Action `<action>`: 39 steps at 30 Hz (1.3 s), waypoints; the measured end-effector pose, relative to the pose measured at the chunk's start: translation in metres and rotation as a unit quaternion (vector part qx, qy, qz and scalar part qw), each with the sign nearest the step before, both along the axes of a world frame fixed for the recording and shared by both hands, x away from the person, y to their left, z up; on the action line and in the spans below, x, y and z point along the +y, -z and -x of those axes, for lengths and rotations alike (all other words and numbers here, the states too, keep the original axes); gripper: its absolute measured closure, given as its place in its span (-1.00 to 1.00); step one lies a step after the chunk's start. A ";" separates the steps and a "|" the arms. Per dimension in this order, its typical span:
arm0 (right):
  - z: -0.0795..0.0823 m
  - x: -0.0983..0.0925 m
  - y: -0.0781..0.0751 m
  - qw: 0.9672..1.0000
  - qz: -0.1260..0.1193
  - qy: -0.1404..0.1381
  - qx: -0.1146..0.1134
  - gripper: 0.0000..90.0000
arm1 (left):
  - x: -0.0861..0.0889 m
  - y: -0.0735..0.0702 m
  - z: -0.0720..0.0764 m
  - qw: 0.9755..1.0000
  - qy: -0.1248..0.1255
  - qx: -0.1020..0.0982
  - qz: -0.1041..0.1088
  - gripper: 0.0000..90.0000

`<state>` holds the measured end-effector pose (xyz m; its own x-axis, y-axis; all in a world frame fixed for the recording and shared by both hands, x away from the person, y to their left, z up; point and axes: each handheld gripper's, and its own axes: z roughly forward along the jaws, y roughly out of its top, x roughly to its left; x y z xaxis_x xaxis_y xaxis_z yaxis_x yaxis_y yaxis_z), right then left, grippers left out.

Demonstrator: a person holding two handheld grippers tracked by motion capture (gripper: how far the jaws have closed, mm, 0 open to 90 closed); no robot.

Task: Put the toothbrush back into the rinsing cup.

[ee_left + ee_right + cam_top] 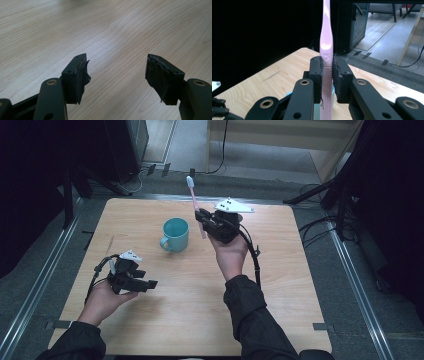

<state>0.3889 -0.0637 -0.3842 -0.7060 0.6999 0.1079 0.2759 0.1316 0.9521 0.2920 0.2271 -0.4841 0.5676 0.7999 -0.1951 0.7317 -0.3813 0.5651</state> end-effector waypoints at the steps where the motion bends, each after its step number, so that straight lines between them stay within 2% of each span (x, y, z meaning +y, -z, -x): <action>1: -0.001 0.001 0.000 1.000 -0.002 0.000 -0.002 0.76 | 0.000 0.000 0.000 1.000 0.000 0.001 0.001 -0.23; 6: -0.005 0.009 0.000 1.000 -0.002 -0.001 0.001 0.76 | 0.001 0.000 0.000 1.000 0.000 0.000 0.002 -0.23; 22: -0.020 0.032 -0.004 1.000 -0.013 -0.006 -0.010 0.76 | 0.001 0.000 0.000 1.000 0.006 0.003 0.002 -0.23; 34: -0.037 0.048 0.004 0.999 -0.034 -0.007 -0.001 0.76 | 0.003 0.000 0.000 1.000 0.003 0.004 0.007 -0.23; 39: -0.043 0.057 0.008 0.999 -0.031 -0.010 0.004 0.76 | 0.003 0.000 0.000 1.000 0.007 0.004 0.007 -0.23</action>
